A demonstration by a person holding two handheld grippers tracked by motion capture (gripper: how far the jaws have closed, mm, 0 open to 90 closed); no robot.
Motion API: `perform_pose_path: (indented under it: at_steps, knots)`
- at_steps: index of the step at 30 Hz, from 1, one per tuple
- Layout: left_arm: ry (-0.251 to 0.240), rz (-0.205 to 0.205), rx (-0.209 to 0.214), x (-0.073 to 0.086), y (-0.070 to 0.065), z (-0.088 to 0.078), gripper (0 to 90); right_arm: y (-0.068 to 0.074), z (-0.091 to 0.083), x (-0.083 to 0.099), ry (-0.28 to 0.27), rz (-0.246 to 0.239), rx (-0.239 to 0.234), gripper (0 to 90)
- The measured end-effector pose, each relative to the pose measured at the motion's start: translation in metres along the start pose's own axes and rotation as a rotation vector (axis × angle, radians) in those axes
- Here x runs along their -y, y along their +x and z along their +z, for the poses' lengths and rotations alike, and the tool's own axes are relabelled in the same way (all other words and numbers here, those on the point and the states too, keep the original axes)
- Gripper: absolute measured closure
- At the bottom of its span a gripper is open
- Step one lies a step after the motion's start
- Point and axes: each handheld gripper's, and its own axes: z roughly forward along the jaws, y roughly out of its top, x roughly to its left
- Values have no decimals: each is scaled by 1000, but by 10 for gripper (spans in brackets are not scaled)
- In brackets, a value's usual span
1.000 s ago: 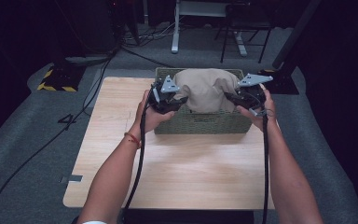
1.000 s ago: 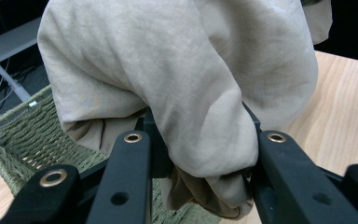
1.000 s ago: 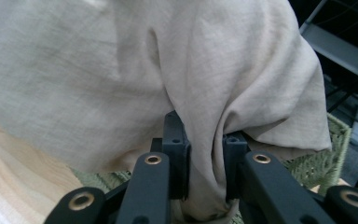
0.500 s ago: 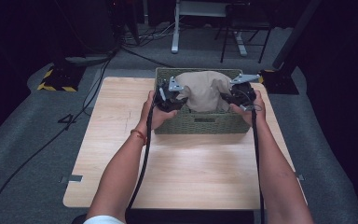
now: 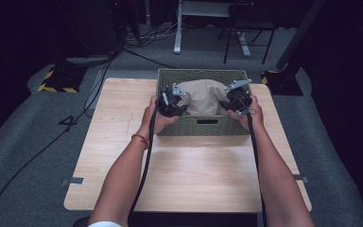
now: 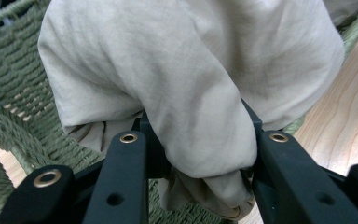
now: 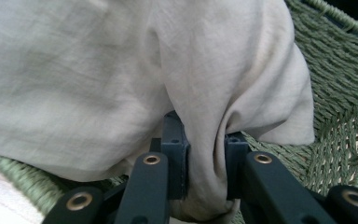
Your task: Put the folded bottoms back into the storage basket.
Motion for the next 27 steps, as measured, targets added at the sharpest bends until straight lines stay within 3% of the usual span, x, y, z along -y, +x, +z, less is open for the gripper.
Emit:
perform_pose_path:
  at_steps: [7,11,13,16,18,20,22,27]
  knots:
    - [73,-63,-19,6,5,10,544,-1,12,4,53,30,13,710]
    - [61,-117,-13,12,10,10,492,-4,12,8,53,56,2,657]
    - [66,-133,-39,13,12,10,443,-5,12,8,63,51,2,624]
    - [76,-142,-41,13,15,9,348,-7,12,9,57,70,12,544]
    - [60,-149,-37,13,15,6,326,-8,11,10,55,88,3,485]
    - [39,-163,-25,12,15,3,237,-9,11,11,53,100,11,411]
    - [16,-165,-1,10,16,-2,224,-10,11,12,50,111,18,375]
    - [7,-136,-1,7,12,-8,199,-10,4,11,12,119,14,326]
